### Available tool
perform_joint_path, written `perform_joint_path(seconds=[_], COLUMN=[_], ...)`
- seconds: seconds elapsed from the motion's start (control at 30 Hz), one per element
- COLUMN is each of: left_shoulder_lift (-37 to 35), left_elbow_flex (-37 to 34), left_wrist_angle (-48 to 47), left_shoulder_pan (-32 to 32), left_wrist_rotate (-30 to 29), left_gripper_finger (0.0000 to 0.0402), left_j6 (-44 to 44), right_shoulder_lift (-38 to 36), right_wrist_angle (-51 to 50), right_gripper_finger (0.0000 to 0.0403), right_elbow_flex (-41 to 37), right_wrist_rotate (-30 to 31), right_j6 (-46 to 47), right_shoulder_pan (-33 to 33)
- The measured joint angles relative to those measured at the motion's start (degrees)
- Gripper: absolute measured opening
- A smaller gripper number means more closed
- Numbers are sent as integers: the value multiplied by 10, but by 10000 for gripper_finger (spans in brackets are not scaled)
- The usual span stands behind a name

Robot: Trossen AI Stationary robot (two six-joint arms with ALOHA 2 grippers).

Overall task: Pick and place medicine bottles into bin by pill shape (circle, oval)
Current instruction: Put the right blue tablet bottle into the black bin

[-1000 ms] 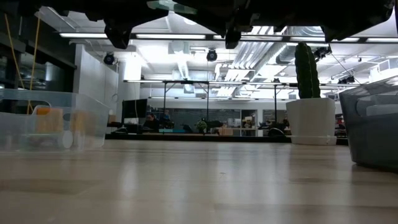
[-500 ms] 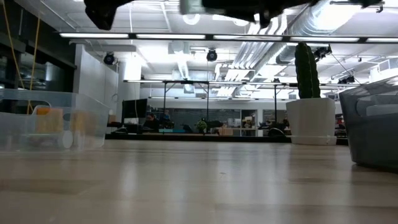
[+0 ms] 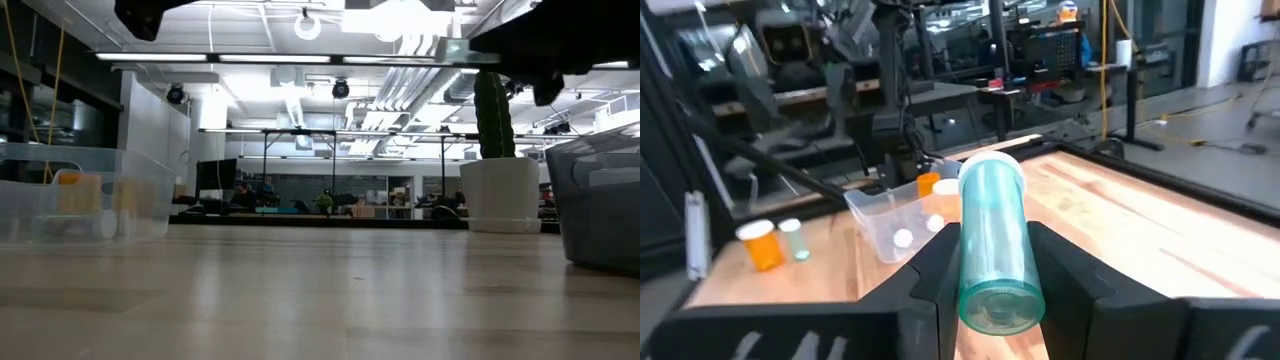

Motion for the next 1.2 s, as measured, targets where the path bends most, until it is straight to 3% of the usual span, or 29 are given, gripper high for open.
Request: perform_joint_path(seconds=[0.17,0.37,0.5,0.57,0.67,0.77,0.9,1.03,1.2], left_shoulder_lift=[4,4,4,4,4,4,4,4,4], left_elbow_flex=[0,0,0,0,0,0,0,0,0], left_wrist_angle=[1,1,1,1,-3,-3,-3,-3,-3], left_shoulder_pan=[14,16,13,13,13,13,13,13,13], left_wrist_rotate=[-2,-2,-1,2,3,3,3,4,4], left_gripper_finger=[209,209,209,209,209,209,209,209,209], left_j6=[-10,-24,-25,-25,-25,-25,-29,-32,-36], right_shoulder_lift=[-20,-7,-8,-8,-1,30,82,133,187], right_wrist_angle=[-5,-43,-200,-352,-609,-764,-842,-871,-1007], right_gripper_finger=[87,87,87,87,87,87,87,87,87], right_elbow_flex=[-4,51,142,206,311,391,450,459,458], right_wrist_rotate=[-8,-32,-49,-51,-76,-103,-135,-134,-128], right_j6=[-10,-29,-30,24,190,311,372,451,673], right_shoulder_pan=[12,22,51,70,99,129,168,208,257])
